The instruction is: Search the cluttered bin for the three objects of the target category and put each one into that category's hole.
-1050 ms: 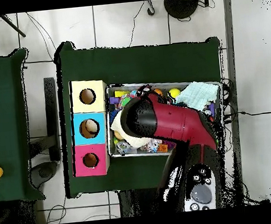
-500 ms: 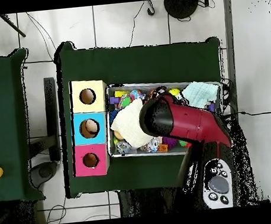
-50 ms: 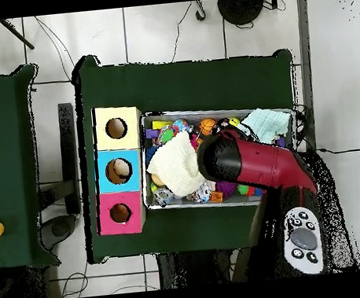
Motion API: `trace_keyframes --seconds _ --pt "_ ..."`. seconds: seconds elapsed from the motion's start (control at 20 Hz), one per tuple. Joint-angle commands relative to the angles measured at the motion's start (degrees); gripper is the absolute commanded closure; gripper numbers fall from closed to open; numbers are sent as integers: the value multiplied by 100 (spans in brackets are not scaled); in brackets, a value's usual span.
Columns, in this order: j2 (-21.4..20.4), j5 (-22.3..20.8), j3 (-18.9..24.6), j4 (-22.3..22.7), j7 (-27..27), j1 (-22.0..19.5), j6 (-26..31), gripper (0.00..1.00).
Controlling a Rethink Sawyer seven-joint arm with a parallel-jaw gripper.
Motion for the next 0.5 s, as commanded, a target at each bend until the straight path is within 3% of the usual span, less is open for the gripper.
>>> trace_keyframes --seconds 0.05,0.5 --pt "348 -505 748 394 -1 -299 -596 0" --pt "555 -704 883 360 70 -497 -868 0"
